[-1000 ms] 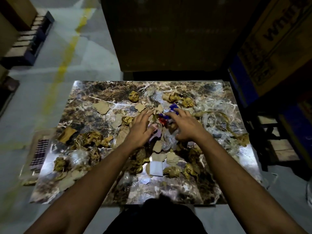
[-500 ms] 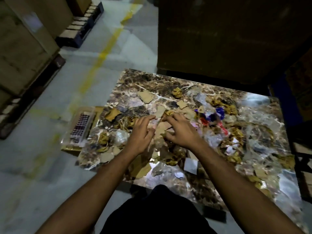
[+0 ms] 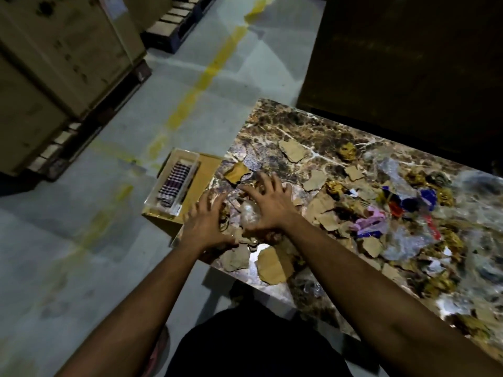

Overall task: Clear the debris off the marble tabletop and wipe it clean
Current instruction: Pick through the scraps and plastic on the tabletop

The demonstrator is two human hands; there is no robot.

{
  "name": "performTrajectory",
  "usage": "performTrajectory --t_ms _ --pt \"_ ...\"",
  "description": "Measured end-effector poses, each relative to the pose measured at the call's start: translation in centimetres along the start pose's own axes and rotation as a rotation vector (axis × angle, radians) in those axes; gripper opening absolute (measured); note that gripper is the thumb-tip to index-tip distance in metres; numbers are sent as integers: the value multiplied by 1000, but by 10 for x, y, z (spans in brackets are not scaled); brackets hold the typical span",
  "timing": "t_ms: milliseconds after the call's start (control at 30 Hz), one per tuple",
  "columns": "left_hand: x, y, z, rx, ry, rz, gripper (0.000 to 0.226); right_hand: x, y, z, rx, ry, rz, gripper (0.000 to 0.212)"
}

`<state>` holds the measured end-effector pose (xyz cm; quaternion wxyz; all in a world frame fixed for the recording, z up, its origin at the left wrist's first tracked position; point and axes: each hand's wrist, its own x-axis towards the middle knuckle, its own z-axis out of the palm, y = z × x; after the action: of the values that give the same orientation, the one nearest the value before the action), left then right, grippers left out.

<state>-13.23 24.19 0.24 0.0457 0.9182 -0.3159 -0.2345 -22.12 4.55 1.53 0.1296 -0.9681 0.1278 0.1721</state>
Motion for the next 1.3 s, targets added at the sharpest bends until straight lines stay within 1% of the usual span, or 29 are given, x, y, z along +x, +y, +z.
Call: performTrajectory --t_ms 100,167,300,367,467,567,700,800,867,933,1033,1133,1167,1200,1267,1300 --pt "0 -2 9 102 -124 71 142 15 -8 4 -66 -129 31 122" --pt "-4 0 20 142 -151 110 144 18 -6 8 -69 -155 49 119" --pt "-8 4 34 185 -61 113 140 17 -4 14 -36 -68 68 103" --pt "-7 3 39 163 -29 144 136 16 -5 17 8 -30 83 96" --pt "-3 3 41 97 -14 193 128 18 -9 21 111 5 132 92" --pt "3 7 37 24 17 206 110 19 -11 23 194 44 179 90" --pt "12 6 47 -113 103 211 73 22 -8 25 350 71 191 84" --pt "15 8 57 -157 161 190 48 21 -1 22 438 96 212 74" --pt "16 12 57 -184 187 179 33 15 7 14 489 146 240 69" --pt "17 15 56 -207 214 195 23 5 18 1 554 173 272 75" --pt "20 19 57 -335 244 226 22 -13 36 -16 607 196 324 87" --pt "25 27 53 -447 203 192 34 -29 54 -21 571 249 327 96" --pt "26 30 50 -415 176 176 41 -35 58 -20 569 268 328 96" --pt "29 31 47 -329 156 164 48 -40 62 -19 576 284 325 94" --pt "32 37 41 -75 108 155 64 -51 70 -17 594 317 314 90" --pt "32 41 38 26 78 157 68 -56 73 -17 610 330 312 88"
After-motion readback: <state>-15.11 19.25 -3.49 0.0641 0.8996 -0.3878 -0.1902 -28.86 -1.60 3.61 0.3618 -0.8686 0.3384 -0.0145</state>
